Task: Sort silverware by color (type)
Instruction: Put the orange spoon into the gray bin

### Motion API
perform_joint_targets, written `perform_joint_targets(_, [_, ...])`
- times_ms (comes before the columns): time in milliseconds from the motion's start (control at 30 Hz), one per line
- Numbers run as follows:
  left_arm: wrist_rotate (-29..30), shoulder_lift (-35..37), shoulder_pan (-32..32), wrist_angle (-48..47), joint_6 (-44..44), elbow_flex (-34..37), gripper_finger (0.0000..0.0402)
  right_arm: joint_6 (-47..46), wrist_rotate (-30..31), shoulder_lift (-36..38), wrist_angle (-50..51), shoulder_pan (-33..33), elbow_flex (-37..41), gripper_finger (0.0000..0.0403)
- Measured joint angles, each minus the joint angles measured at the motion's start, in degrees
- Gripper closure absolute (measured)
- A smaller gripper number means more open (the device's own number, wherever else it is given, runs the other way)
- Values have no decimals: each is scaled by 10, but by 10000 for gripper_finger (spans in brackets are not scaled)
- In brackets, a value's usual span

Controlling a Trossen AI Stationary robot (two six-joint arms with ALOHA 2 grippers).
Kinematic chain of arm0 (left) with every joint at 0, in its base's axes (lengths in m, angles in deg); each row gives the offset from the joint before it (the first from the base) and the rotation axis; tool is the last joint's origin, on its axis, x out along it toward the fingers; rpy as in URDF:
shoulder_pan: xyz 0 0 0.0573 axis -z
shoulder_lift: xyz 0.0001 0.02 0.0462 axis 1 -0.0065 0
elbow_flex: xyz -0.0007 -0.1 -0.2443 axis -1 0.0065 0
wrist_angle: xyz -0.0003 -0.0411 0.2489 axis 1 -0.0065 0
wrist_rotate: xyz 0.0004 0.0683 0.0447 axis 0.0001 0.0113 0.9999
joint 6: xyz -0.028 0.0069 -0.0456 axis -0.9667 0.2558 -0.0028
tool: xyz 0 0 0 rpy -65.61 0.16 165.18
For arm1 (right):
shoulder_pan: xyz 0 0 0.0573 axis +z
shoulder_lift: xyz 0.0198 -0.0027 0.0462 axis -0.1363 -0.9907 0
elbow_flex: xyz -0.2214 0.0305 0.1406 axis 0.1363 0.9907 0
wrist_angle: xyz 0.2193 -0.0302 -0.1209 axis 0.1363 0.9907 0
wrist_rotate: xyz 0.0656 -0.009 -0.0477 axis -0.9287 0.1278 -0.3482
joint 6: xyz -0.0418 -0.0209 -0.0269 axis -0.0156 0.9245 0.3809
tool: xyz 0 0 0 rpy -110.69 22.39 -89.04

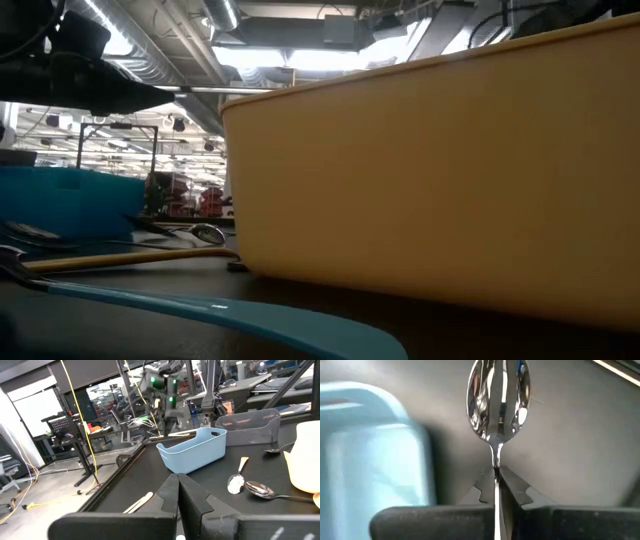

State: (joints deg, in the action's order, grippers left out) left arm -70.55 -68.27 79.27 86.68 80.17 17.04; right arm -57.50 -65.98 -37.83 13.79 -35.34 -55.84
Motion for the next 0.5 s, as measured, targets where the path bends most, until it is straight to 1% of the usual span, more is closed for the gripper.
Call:
perform_joint_targets(167, [0,0,0,0,0,0,401,1,-77,53,-16,1,-24,403])
perform_joint_targets(233, [0,0,0,0,0,0,401,3,-96,67,-35,13,-26,403])
perform_joint_targets(333, [0,0,0,0,0,0,401,22,-102,80,-59,44,-26,403])
perform_joint_targets(500, [0,0,0,0,0,0,401,35,-101,79,-70,115,-26,403])
